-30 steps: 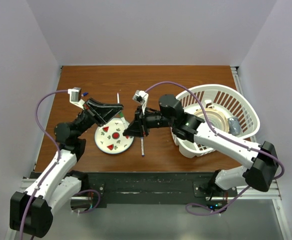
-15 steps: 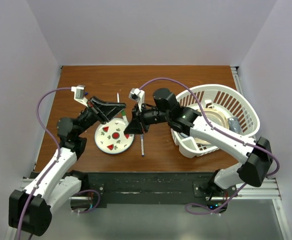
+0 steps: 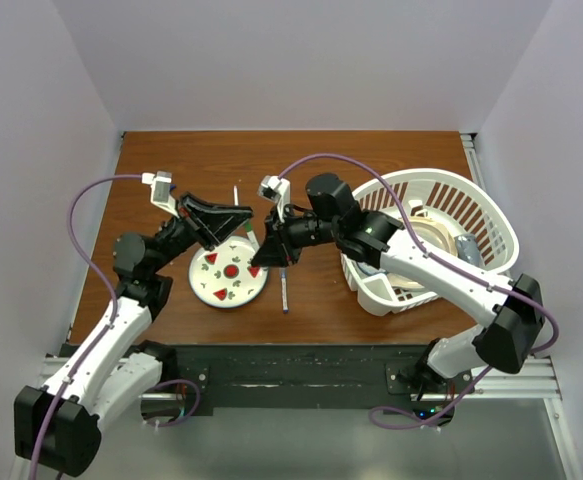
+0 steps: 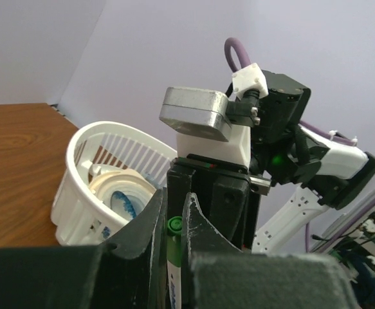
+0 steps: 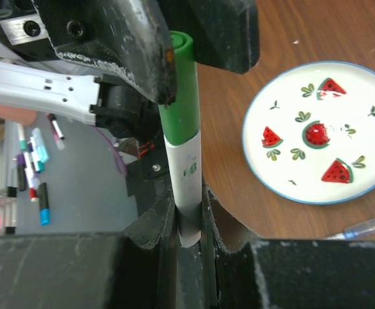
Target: Insert the pens into the pen caps
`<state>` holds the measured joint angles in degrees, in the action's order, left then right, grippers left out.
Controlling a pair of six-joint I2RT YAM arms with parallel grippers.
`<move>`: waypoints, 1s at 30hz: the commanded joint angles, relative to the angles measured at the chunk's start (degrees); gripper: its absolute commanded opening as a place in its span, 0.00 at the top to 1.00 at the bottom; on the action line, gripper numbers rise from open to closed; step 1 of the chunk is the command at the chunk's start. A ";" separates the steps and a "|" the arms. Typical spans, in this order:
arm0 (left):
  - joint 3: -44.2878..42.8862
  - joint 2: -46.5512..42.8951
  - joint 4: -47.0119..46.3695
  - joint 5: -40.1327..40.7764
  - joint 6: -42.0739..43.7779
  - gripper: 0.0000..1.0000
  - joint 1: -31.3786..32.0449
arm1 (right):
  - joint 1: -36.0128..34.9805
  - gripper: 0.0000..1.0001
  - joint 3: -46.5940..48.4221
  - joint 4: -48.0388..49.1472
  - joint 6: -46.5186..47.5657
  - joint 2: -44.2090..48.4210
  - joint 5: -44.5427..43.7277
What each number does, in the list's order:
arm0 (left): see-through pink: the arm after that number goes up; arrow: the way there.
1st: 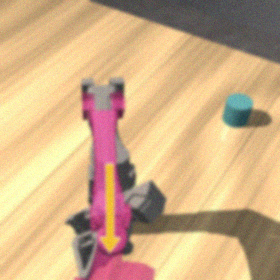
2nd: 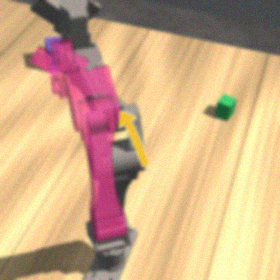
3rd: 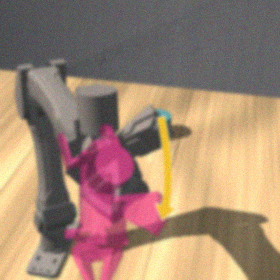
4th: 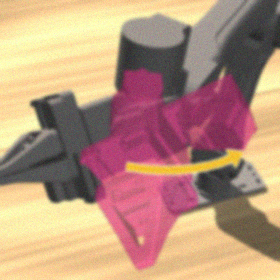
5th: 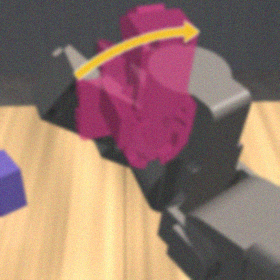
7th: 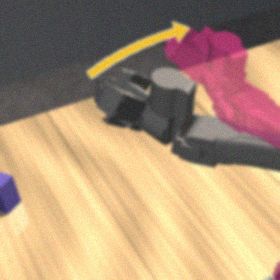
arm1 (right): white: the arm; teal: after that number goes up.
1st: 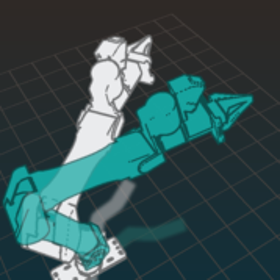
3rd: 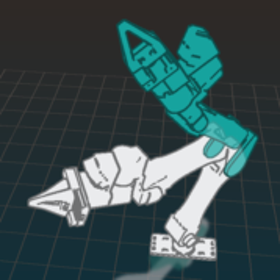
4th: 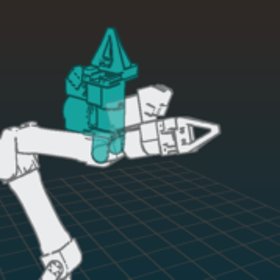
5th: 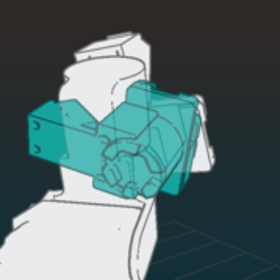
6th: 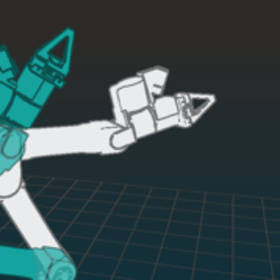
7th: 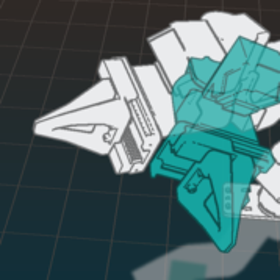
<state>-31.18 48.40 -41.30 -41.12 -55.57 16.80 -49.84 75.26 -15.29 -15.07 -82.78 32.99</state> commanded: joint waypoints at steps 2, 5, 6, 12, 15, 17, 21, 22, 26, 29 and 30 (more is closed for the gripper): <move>7.97 1.69 -6.76 -24.88 -13.58 1.00 6.40 | 7.91 1.00 8.76 36.64 -6.63 1.84 -6.54; 8.59 2.75 -11.69 -24.09 -17.02 1.00 7.55 | 9.41 1.00 7.79 41.65 -10.14 1.14 -4.00; 8.42 3.45 -11.96 -23.92 -17.20 1.00 8.33 | 9.68 1.00 8.40 41.83 -10.59 0.96 -3.55; 8.59 5.82 -13.45 -24.35 -19.83 1.00 9.83 | 10.65 1.00 9.63 44.39 -11.22 -0.01 -0.74; 8.42 6.35 -12.59 -24.36 -20.63 1.00 10.62 | 11.17 1.00 10.08 43.41 -8.84 0.08 -1.08; 7.89 5.92 -2.25 -23.74 -13.80 1.00 10.71 | 11.26 1.00 11.48 39.73 -6.22 0.25 -1.52; 6.67 3.90 2.71 -22.42 -10.70 1.00 10.71 | 11.26 1.00 12.98 34.99 -2.78 0.96 -2.84; 5.79 3.89 4.19 -22.25 -10.18 1.00 10.71 | 11.26 1.00 12.80 34.02 -2.60 1.13 -2.85; -5.25 5.29 20.34 -18.57 -0.44 1.00 10.36 | 11.35 1.00 7.63 33.84 -2.24 2.88 -3.46; -12.47 7.75 30.56 -12.59 4.50 1.00 8.88 | 11.35 1.00 2.10 33.04 -2.77 5.25 -3.46; -13.89 8.37 32.06 -9.71 4.59 1.00 8.26 | 11.26 1.00 -0.88 33.13 -3.21 5.70 -3.37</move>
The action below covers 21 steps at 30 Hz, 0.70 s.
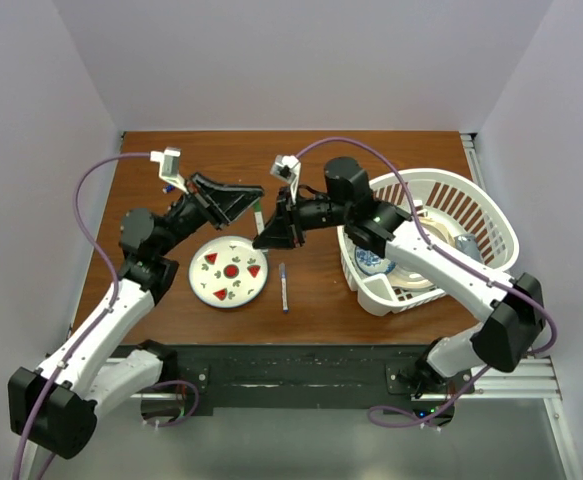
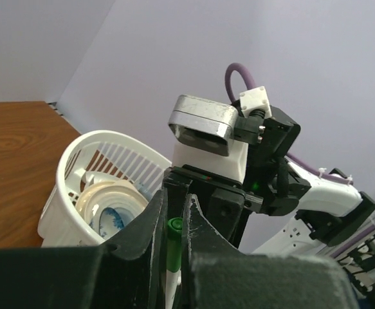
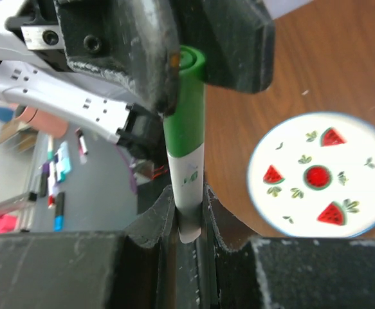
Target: Insert the pens into the pen caps
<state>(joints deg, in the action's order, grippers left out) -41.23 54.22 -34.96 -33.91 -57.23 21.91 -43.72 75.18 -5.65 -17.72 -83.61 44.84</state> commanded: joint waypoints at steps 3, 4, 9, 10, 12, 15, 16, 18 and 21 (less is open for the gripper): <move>-7.89 4.75 28.01 -10.86 5.46 1.00 0.77 | 5.14 0.99 -5.63 22.44 -2.93 8.72 -13.04; -8.77 5.28 29.15 -9.43 5.55 1.00 0.33 | 5.23 0.96 -6.61 21.65 -3.20 9.43 -13.02; -11.76 8.53 29.17 -3.72 4.59 1.00 -0.99 | 5.23 0.72 -13.12 17.62 -4.52 14.08 -13.64; -11.76 8.97 28.46 -3.36 3.98 1.00 -0.99 | 5.14 0.70 -13.65 17.08 -4.26 14.53 -13.46; -11.24 10.12 26.19 -2.13 2.05 1.00 -0.99 | 5.14 0.61 -14.97 16.12 -4.52 15.41 -13.46; -11.41 11.87 24.85 -1.16 1.42 1.00 -0.99 | 5.23 0.56 -15.50 13.84 -4.78 16.64 -12.32; -12.02 12.49 25.11 -0.72 1.77 1.00 -0.99 | 5.23 0.54 -15.59 12.87 -4.96 17.34 -12.06; -13.25 13.81 29.56 3.73 5.17 1.00 -0.99 | 5.23 0.51 -16.02 9.63 -4.70 18.48 -11.97; -15.02 14.43 37.73 15.77 10.63 1.00 0.14 | 5.14 0.38 -17.17 7.59 -4.26 21.82 -12.93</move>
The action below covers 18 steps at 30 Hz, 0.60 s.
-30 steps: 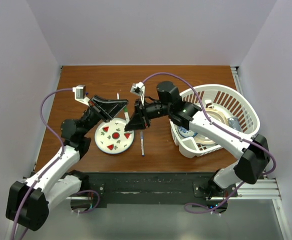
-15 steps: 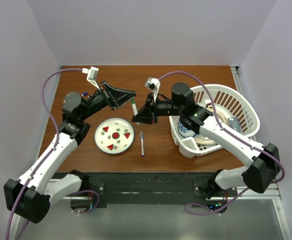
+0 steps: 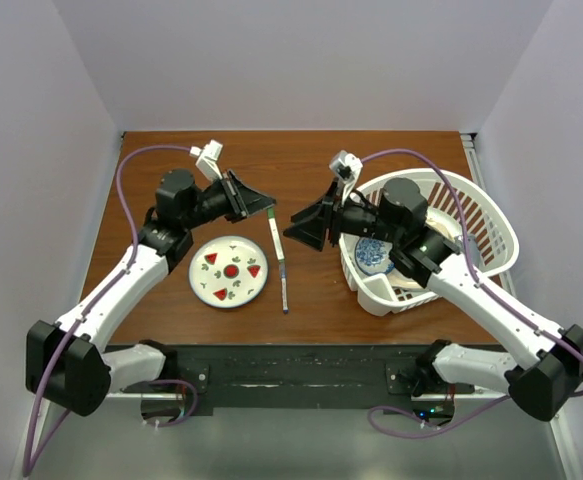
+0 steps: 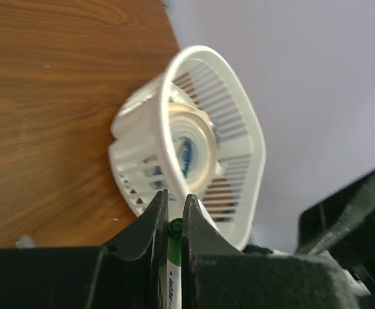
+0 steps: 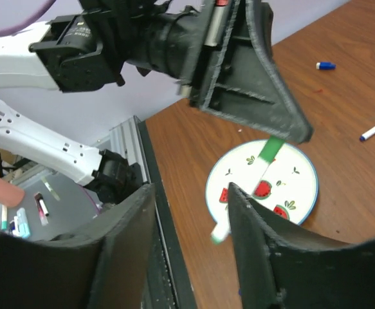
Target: Insert the pens into the pen caps
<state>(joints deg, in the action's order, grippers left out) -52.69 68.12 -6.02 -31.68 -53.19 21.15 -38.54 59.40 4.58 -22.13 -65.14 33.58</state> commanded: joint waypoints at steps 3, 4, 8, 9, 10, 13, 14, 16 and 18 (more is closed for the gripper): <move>-2.95 1.49 11.38 19.37 8.09 1.00 1.53 | 0.05 0.33 -2.18 -4.39 0.25 6.34 -2.82; -2.86 2.54 11.90 20.16 8.19 1.00 2.05 | 0.05 0.29 -2.09 -4.40 0.68 6.95 -3.26; -3.12 6.32 13.31 24.73 9.86 1.00 4.16 | 0.05 0.16 -1.83 -7.74 1.56 10.29 -6.33; -3.21 7.28 13.32 24.91 10.38 1.00 4.60 | 0.05 0.15 -1.83 -8.00 1.65 10.65 -6.69; -3.56 9.21 13.40 24.83 10.65 1.00 5.21 | 0.05 0.14 -1.91 -8.18 2.00 11.00 -7.04; -5.40 13.70 14.37 25.44 12.14 1.00 6.63 | 0.05 0.10 -1.92 -8.71 2.00 11.44 -7.30; -5.84 14.84 14.89 25.79 12.75 1.00 6.71 | 0.05 0.08 -2.00 -8.88 2.00 11.44 -7.22; -6.81 18.00 15.16 25.62 13.28 1.00 6.80 | -0.04 0.07 -2.18 -8.80 1.92 11.36 -7.22; -8.57 20.81 16.12 25.35 13.90 1.00 7.15 | -0.04 0.05 -2.18 -8.80 1.83 11.44 -7.13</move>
<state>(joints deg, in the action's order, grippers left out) -56.60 85.58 9.19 -8.03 -42.37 27.81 -38.54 57.23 -3.75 -20.93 -54.00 27.81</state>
